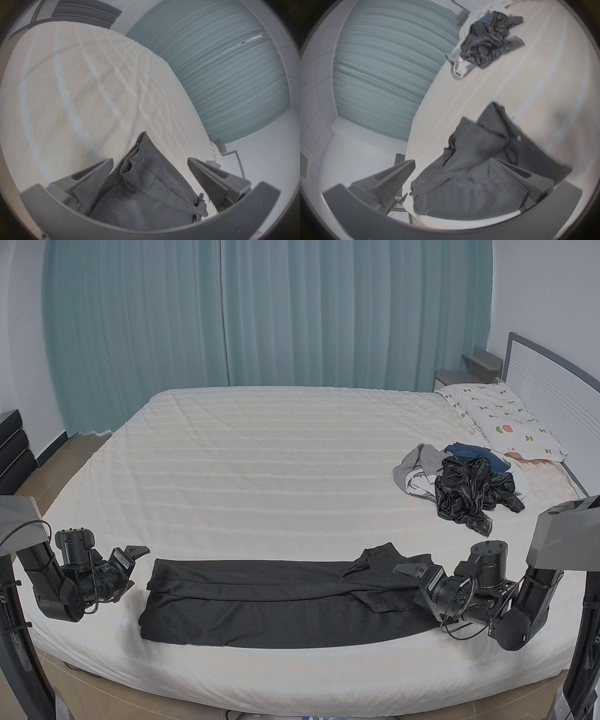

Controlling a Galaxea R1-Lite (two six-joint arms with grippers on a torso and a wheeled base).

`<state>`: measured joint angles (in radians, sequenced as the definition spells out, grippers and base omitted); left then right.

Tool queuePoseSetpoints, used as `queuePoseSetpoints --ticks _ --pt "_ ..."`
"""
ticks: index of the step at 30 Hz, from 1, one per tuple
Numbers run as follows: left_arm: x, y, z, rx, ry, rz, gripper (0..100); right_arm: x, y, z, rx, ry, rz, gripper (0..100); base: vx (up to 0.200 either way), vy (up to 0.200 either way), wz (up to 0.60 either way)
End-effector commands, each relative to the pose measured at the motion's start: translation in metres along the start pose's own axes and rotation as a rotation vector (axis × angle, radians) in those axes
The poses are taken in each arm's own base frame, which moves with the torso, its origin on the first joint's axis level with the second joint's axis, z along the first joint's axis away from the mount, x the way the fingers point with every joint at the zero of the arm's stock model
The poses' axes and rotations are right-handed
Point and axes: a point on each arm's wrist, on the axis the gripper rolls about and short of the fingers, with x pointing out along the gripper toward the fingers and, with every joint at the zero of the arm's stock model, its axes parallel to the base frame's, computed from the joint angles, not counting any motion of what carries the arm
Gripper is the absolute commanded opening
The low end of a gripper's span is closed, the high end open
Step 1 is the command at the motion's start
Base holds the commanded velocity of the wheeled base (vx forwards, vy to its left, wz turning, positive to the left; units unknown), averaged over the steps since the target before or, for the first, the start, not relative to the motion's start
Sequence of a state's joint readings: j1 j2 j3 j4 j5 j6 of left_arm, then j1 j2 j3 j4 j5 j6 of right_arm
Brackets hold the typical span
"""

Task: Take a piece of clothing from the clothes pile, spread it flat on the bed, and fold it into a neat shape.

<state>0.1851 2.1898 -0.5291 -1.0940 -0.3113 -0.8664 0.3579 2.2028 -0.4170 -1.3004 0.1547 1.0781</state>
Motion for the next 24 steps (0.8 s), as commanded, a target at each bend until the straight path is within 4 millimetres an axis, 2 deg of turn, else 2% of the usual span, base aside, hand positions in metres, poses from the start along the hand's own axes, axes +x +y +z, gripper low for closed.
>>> queuePoseSetpoints --ticks 1,8,19,20,24 --pt "0.000 0.001 -0.006 -0.005 0.021 0.009 100 0.005 -0.006 -0.011 0.002 0.037 -0.032 100 0.000 0.000 0.00" --pt "0.004 0.006 -0.008 0.002 0.022 0.012 100 0.024 -0.018 -0.018 -0.005 0.000 -0.097 100 0.000 0.000 0.00" --pt "0.008 0.013 -0.012 0.004 0.019 0.012 100 0.029 -0.017 -0.023 -0.015 -0.014 -0.105 100 0.000 0.000 0.00" --pt "0.008 0.013 -0.013 0.008 0.015 0.005 100 0.034 -0.018 -0.025 -0.024 -0.037 -0.117 100 0.000 0.000 0.00" --pt "0.008 0.013 -0.013 0.009 0.012 0.001 100 0.037 -0.017 -0.027 -0.030 -0.044 -0.116 100 0.000 0.000 0.00"
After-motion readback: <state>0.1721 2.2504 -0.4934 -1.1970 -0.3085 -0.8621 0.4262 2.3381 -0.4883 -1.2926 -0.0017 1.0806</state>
